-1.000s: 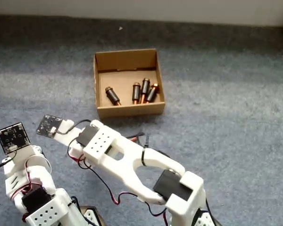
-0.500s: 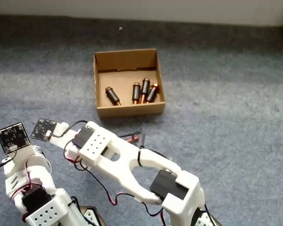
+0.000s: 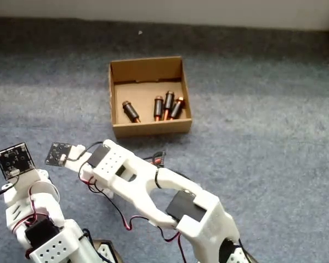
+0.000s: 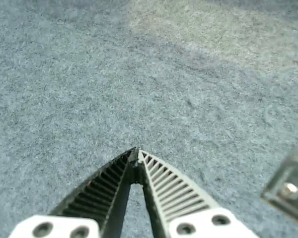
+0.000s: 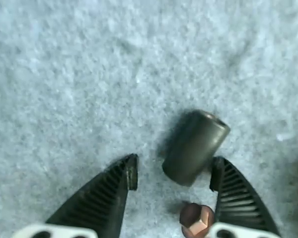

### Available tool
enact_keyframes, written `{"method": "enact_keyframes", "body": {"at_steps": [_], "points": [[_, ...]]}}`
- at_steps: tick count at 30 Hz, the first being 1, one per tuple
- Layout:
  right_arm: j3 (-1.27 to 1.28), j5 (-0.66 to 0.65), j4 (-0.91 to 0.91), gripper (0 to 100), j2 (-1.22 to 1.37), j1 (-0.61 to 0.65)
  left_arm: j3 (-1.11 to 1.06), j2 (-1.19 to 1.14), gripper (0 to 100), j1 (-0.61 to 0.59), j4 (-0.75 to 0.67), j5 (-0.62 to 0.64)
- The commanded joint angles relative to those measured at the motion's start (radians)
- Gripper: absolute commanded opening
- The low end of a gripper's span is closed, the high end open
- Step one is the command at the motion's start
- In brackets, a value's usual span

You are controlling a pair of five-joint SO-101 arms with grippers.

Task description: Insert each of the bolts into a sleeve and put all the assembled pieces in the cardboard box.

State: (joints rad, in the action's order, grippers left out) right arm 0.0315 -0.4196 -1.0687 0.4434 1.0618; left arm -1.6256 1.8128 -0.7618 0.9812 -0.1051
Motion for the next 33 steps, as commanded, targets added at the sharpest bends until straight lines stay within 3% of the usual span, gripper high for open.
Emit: {"method": "enact_keyframes", "body": {"at_steps": [1, 7, 13, 29, 33], "points": [[-0.022, -0.014, 0.012, 16.0, -0.007, -0.012, 0.005, 0.008, 1, 0.016, -0.003, -0.009], [-0.079, 0.002, 0.031, 12.8, -0.007, -0.013, 0.005, 0.008, 1, 0.016, -0.003, -0.009], [-0.14, 0.144, 0.031, 12.8, -0.001, -0.013, 0.005, 0.008, 1, 0.016, -0.003, -0.009], [-0.137, 0.143, 0.033, 12.2, 0.051, -0.079, 0.005, 0.008, 1, 0.018, -0.003, -0.009], [-0.145, 0.144, 0.019, 3.2, 0.101, -0.079, 0.004, 0.008, 1, 0.018, -0.003, -0.009]]}}
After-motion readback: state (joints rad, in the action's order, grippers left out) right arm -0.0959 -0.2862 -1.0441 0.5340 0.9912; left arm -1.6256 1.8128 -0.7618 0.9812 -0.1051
